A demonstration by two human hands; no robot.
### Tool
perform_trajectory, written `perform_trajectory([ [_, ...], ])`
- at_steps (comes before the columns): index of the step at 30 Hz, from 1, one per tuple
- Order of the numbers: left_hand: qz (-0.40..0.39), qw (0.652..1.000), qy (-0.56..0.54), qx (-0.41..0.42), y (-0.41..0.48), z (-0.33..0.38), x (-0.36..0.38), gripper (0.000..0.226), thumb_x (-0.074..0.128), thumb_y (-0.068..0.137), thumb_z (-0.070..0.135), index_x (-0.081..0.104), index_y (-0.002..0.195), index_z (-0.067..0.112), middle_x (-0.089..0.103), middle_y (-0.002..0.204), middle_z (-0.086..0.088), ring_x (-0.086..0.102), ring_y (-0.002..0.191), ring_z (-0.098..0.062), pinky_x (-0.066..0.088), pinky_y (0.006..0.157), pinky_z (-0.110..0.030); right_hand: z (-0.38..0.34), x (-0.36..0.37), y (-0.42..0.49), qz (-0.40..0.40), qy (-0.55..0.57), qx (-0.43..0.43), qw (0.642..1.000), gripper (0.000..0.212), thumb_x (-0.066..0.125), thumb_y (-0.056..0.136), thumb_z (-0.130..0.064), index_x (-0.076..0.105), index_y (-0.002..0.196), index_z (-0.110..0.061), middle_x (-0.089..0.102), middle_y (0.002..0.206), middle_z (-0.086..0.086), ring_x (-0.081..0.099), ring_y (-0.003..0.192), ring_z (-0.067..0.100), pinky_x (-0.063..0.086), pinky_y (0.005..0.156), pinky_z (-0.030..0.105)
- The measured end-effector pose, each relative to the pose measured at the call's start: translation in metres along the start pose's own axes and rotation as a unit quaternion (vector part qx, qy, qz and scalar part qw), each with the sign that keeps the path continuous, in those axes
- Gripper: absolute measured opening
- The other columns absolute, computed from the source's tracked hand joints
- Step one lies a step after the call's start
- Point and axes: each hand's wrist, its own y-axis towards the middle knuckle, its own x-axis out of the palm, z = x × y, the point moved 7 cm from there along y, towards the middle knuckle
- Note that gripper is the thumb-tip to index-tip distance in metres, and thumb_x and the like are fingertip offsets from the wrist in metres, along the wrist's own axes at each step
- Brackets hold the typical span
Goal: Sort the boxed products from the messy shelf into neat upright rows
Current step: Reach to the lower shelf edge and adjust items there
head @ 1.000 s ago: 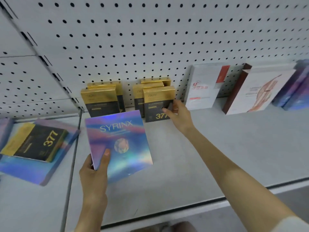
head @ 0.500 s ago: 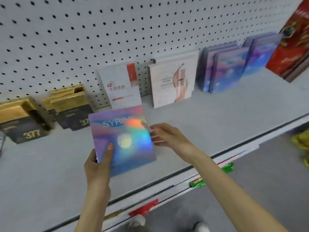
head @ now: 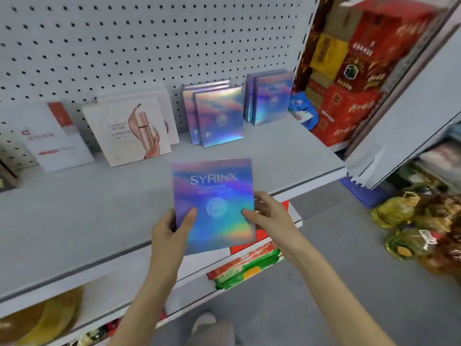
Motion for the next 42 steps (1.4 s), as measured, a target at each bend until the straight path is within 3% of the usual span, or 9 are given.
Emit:
perform_trajectory([
  [9,-0.006,0.996,0.082,0.036,0.038,0.005,0.090,0.004,0.070,0.086,0.016,0.070,0.088,0.013,0.071,0.072,0.014,0.060,0.063,0.000,0.046,0.058,-0.013,0.003,-0.088,0.045,0.015,0.029,-0.037,0.999,0.024,0.066,0.090,-0.007,0.061,0.106,-0.024,0.073,0.086,-0.006,0.068,0.078,0.009,0.052,0.062,0.021],
  [16,-0.011,0.997,0.064,0.029,0.097,-0.013,0.185,0.005,0.073,0.083,0.011,0.071,0.084,0.016,0.075,0.079,0.006,0.066,0.071,-0.006,0.052,0.068,-0.021,-0.006,-0.176,0.118,0.009,-0.019,-0.040,0.999,0.022,0.064,0.090,-0.004,0.057,0.105,-0.020,0.070,0.096,0.006,0.067,0.081,0.012,0.054,0.063,0.025],
  [21,-0.035,0.995,0.087,0.040,0.146,-0.023,0.257,0.016,0.073,0.083,0.010,0.063,0.071,0.015,0.062,0.062,0.009,0.051,0.058,-0.002,0.041,0.057,-0.019,-0.014,-0.238,0.173,0.040,-0.049,-0.066,0.996,0.027,0.063,0.086,0.009,0.058,0.101,-0.013,0.070,0.090,0.005,0.067,0.076,0.006,0.053,0.064,0.019],
  [28,-0.016,0.984,0.168,0.048,0.206,-0.024,0.298,0.033,0.074,0.082,0.014,0.054,0.058,0.027,0.051,0.047,0.017,0.043,0.047,0.001,0.035,0.054,-0.022,-0.006,-0.268,0.245,0.085,-0.066,-0.054,0.993,0.024,0.066,0.083,0.012,0.059,0.096,-0.008,0.067,0.094,0.010,0.064,0.071,0.006,0.055,0.072,0.037],
  [32,0.055,0.978,0.197,0.050,0.230,-0.027,0.297,0.045,0.076,0.080,0.015,0.049,0.046,0.030,0.048,0.041,0.015,0.045,0.043,0.002,0.033,0.048,-0.013,-0.011,-0.264,0.285,0.067,-0.123,-0.093,0.986,0.033,0.069,0.081,0.008,0.060,0.090,-0.023,0.072,0.083,-0.013,0.064,0.067,-0.002,0.049,0.061,0.014],
  [34,0.088,0.972,0.210,0.051,0.241,-0.027,0.297,0.042,0.075,0.081,0.017,0.047,0.051,0.028,0.050,0.045,0.011,0.045,0.046,-0.001,0.033,0.048,-0.014,-0.018,-0.263,0.310,0.049,-0.149,-0.102,0.982,0.035,0.071,0.081,0.005,0.060,0.088,-0.027,0.071,0.080,-0.017,0.064,0.069,0.001,0.047,0.060,0.012],
  [38,0.141,0.960,0.235,0.050,0.260,-0.020,0.297,0.021,0.066,0.089,0.017,0.054,0.073,0.015,0.057,0.065,-0.014,0.050,0.061,-0.025,0.035,0.056,-0.028,-0.035,-0.248,0.356,0.007,-0.180,-0.118,0.977,0.025,0.074,0.080,-0.002,0.059,0.088,-0.021,0.066,0.083,-0.001,0.056,0.071,0.013,0.046,0.068,0.021],
  [41,0.186,0.950,0.246,0.047,0.269,-0.014,0.302,0.003,0.056,0.095,0.013,0.057,0.094,0.010,0.059,0.077,-0.018,0.052,0.068,-0.028,0.035,0.062,-0.030,-0.044,-0.237,0.378,-0.023,-0.182,-0.138,0.973,0.024,0.074,0.080,-0.002,0.060,0.088,-0.019,0.063,0.077,-0.005,0.053,0.066,0.002,0.043,0.064,0.015],
  [42,0.196,0.949,0.241,0.045,0.272,-0.012,0.306,0.012,0.054,0.096,0.013,0.058,0.106,0.009,0.061,0.086,-0.015,0.052,0.073,-0.025,0.035,0.065,-0.025,-0.046,-0.234,0.383,-0.028,-0.180,-0.147,0.972,0.027,0.073,0.080,0.000,0.059,0.086,-0.022,0.062,0.076,-0.008,0.053,0.063,-0.003,0.042,0.062,0.012],
])
